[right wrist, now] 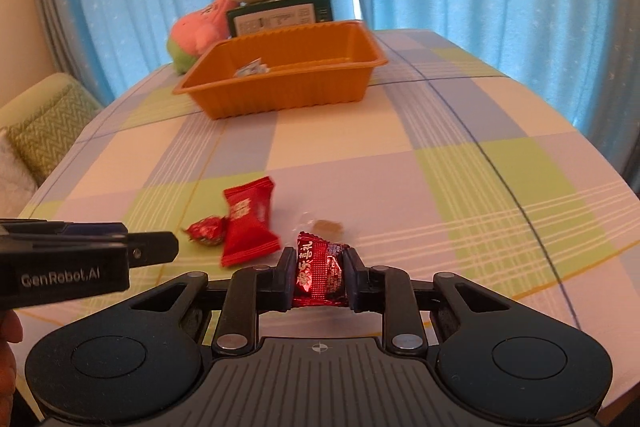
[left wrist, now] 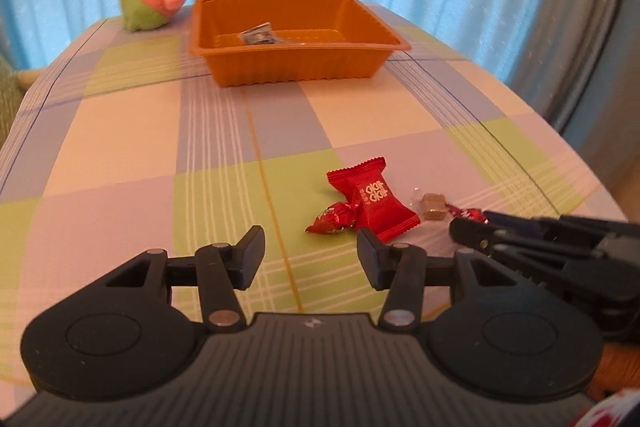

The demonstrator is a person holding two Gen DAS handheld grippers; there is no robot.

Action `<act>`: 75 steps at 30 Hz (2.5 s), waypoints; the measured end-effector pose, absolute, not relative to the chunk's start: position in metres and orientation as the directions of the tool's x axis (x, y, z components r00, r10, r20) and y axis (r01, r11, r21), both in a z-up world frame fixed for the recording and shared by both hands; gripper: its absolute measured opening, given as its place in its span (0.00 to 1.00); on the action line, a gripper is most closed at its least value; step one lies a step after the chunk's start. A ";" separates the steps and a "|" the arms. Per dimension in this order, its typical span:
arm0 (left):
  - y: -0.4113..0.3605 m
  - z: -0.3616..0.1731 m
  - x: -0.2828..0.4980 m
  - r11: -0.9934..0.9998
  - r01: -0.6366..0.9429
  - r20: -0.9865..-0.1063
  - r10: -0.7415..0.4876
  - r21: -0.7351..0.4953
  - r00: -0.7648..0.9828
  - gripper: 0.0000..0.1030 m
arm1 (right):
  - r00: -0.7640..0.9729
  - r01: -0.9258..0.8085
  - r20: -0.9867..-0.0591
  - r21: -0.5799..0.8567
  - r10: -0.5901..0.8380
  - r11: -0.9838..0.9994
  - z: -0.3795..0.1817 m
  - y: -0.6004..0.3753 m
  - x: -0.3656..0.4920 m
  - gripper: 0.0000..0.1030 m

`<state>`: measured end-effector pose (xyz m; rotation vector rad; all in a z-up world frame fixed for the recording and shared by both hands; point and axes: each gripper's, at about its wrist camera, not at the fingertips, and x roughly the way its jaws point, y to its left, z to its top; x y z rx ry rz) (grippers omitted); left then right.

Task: Organize snacks
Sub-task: 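Grasp the small red candy with the left tool while the right tool grasps the red-printed packet, then carry the red candy and red-printed packet over the orange tray with both tools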

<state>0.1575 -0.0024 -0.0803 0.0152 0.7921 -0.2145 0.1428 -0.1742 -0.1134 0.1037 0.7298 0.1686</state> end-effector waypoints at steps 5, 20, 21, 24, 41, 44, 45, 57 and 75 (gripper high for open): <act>-0.016 -0.089 0.172 0.951 0.305 -0.724 -0.171 0.057 0.668 0.45 | 0.732 -0.094 -0.657 0.164 0.180 0.982 -0.114 -0.180 0.145 0.24; -0.040 -0.111 0.192 0.857 0.486 -0.748 -0.208 0.171 0.630 0.23 | 0.726 -0.073 -0.665 0.178 0.175 0.981 -0.119 -0.184 0.148 0.24; -0.041 -0.112 0.191 0.857 0.486 -0.748 -0.208 0.171 0.630 0.21 | 0.726 -0.072 -0.665 0.179 0.174 0.981 -0.119 -0.184 0.148 0.24; -0.040 -0.111 0.190 0.869 0.474 -0.749 -0.215 0.147 0.626 0.16 | 0.728 -0.068 -0.663 0.181 0.173 0.981 -0.118 -0.184 0.149 0.24; -0.014 -0.076 0.192 0.964 0.265 -0.692 -0.185 0.010 0.697 0.12 | 0.778 -0.084 -0.604 0.175 0.175 0.981 -0.093 -0.187 0.158 0.24; -0.010 -0.064 0.199 0.972 0.234 -0.670 -0.181 -0.012 0.720 0.12 | 0.789 -0.096 -0.587 0.175 0.182 0.980 -0.084 -0.187 0.166 0.24; -0.009 -0.061 0.201 0.973 0.228 -0.663 -0.182 -0.017 0.727 0.12 | 0.792 -0.099 -0.582 0.174 0.184 0.980 -0.082 -0.188 0.168 0.24; -0.006 -0.032 0.242 0.981 0.189 -0.591 -0.182 -0.051 0.786 0.12 | 0.827 -0.169 -0.521 0.125 0.210 0.978 -0.055 -0.178 0.220 0.24; 0.014 -0.020 0.333 0.989 0.122 -0.529 -0.147 -0.082 0.836 0.12 | 0.855 -0.202 -0.469 0.090 0.220 0.975 -0.049 -0.156 0.337 0.24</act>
